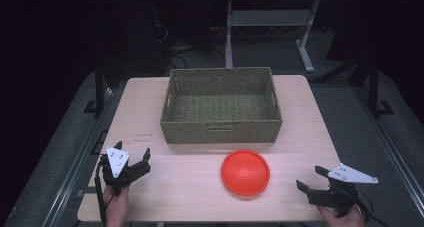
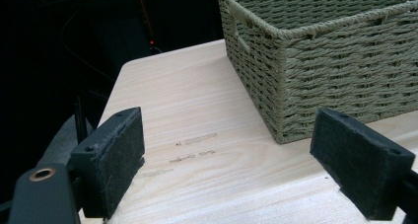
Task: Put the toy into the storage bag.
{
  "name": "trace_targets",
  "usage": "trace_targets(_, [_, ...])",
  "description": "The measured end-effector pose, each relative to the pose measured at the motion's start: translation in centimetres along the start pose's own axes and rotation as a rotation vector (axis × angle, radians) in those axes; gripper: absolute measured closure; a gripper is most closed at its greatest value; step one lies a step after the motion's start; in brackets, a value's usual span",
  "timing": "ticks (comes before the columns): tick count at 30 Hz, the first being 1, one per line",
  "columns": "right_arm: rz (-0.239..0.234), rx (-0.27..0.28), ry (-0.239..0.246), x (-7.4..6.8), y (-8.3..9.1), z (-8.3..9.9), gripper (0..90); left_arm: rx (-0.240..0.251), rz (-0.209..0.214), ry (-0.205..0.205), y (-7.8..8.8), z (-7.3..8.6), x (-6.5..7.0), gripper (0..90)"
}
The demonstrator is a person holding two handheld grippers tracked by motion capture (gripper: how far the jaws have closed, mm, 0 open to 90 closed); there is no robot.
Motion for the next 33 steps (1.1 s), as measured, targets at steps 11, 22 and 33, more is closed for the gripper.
trace_targets(11, [-0.008,-0.032,0.020,-0.8,-0.9,-0.7,14.2,0.000,-0.008,0.019,0.3,0.2,-0.6,12.7])
trace_targets(22, [-0.130,-0.123,0.009,-3.4,-4.1,-2.5,16.5,-0.006,-0.010,0.013,0.2,0.2,-0.6,12.7])
trace_targets(33, [-0.192,-0.222,0.005,-4.2,-7.5,-4.4,22.6,-0.002,-0.007,0.010,0.1,0.2,-0.5,12.7])
Point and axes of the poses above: each handheld gripper's, and its own axes: y roughly backward along the jaws, z roughly out of its underside, x roughly to its right, the point moved 8 cm from there along -y, roughly forward along the jaws, and after that the axes turned 4 degrees about -z, right-handed, at the moved point
